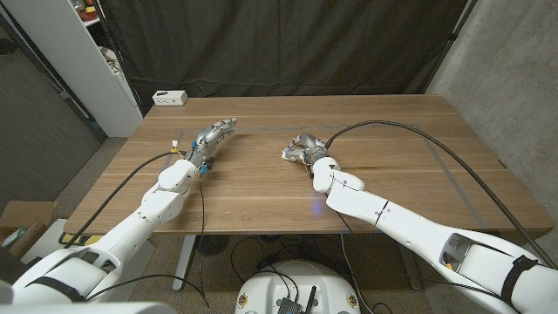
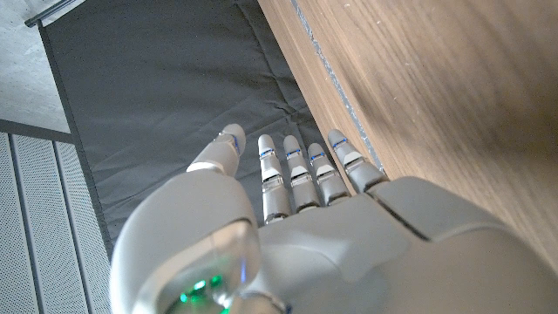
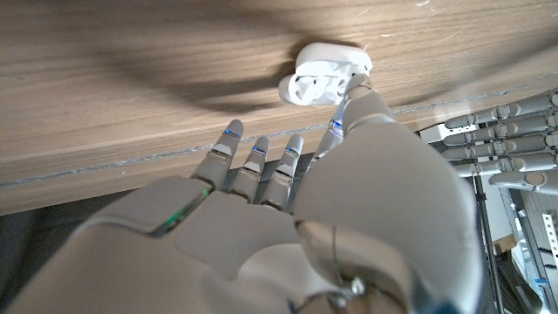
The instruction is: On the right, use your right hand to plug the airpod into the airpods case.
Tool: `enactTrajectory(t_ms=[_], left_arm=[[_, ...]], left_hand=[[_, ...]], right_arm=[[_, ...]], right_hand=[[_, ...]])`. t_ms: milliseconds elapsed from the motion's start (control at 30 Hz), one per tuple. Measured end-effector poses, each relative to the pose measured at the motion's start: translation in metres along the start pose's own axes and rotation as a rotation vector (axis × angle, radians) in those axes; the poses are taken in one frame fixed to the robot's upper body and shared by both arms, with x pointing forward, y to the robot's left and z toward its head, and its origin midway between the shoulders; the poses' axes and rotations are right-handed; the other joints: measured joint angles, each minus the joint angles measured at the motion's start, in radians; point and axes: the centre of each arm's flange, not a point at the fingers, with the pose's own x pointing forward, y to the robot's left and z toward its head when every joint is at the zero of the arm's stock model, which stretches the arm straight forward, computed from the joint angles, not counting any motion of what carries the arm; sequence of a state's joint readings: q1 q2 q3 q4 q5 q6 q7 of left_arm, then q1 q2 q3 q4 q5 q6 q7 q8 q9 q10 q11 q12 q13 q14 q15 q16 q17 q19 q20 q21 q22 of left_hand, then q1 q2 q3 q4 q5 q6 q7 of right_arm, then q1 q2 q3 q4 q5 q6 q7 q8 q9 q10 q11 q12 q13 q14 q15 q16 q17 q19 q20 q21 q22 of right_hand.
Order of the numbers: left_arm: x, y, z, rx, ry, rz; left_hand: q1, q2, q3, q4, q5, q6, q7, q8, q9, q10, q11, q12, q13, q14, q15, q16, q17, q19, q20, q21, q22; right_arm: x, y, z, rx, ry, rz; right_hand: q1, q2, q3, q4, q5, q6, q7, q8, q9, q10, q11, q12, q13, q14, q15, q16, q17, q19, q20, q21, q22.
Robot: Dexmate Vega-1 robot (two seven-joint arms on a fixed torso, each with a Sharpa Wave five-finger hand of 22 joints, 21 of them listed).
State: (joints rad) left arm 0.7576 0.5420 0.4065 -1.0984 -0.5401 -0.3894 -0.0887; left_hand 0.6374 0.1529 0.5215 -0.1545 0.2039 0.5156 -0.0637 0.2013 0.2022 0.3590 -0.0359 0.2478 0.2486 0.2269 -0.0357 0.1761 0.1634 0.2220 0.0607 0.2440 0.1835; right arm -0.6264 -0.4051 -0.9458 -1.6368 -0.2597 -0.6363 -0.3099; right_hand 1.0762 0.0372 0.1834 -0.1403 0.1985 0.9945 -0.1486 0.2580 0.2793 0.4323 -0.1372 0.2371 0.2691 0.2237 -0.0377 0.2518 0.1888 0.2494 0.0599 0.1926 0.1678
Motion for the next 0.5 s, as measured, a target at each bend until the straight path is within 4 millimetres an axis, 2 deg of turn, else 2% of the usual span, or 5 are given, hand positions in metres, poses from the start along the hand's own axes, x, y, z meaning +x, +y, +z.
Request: enactTrajectory(t_ms=[100, 333, 500], left_arm=[[-0.0001, -0.0007, 0.0001, -0.001, 0.000, 0.000], [-0.0014, -0.0027, -0.0009, -0.003, 0.002, 0.001], [-0.0023, -0.0039, -0.0012, -0.004, 0.004, 0.003]], left_hand=[[0.000, 0.000, 0.000, 0.000, 0.000, 0.000, 0.000, 0.000, 0.000, 0.000, 0.000, 0.000, 0.000, 0.000, 0.000, 0.000, 0.000, 0.000, 0.000, 0.000, 0.000], [0.000, 0.000, 0.000, 0.000, 0.000, 0.000, 0.000, 0.000, 0.000, 0.000, 0.000, 0.000, 0.000, 0.000, 0.000, 0.000, 0.000, 0.000, 0.000, -0.004, 0.000], [0.000, 0.000, 0.000, 0.000, 0.000, 0.000, 0.000, 0.000, 0.000, 0.000, 0.000, 0.000, 0.000, 0.000, 0.000, 0.000, 0.000, 0.000, 0.000, -0.004, 0.000]], right_arm=[[-0.0011, 0.0004, 0.0004, 0.002, -0.008, 0.004], [-0.0053, 0.0008, 0.0011, 0.005, -0.023, 0.016], [-0.0066, 0.0007, 0.0026, 0.007, -0.031, 0.023]], right_hand=[[0.000, 0.000, 0.000, 0.000, -0.005, -0.038, -0.030, -0.020, -0.001, 0.002, 0.002, 0.000, 0.000, 0.007, -0.003, 0.000, 0.001, 0.004, 0.004, 0.000, 0.000], [0.000, 0.000, 0.000, 0.000, -0.005, -0.129, -0.039, -0.059, -0.006, -0.013, 0.016, -0.008, 0.003, 0.011, 0.000, 0.000, 0.009, 0.012, 0.002, 0.000, 0.000], [0.000, 0.000, 0.000, 0.000, -0.005, -0.157, -0.047, -0.063, -0.010, -0.033, 0.018, -0.014, 0.003, 0.011, 0.000, 0.000, 0.009, 0.012, 0.002, 0.000, 0.000]])
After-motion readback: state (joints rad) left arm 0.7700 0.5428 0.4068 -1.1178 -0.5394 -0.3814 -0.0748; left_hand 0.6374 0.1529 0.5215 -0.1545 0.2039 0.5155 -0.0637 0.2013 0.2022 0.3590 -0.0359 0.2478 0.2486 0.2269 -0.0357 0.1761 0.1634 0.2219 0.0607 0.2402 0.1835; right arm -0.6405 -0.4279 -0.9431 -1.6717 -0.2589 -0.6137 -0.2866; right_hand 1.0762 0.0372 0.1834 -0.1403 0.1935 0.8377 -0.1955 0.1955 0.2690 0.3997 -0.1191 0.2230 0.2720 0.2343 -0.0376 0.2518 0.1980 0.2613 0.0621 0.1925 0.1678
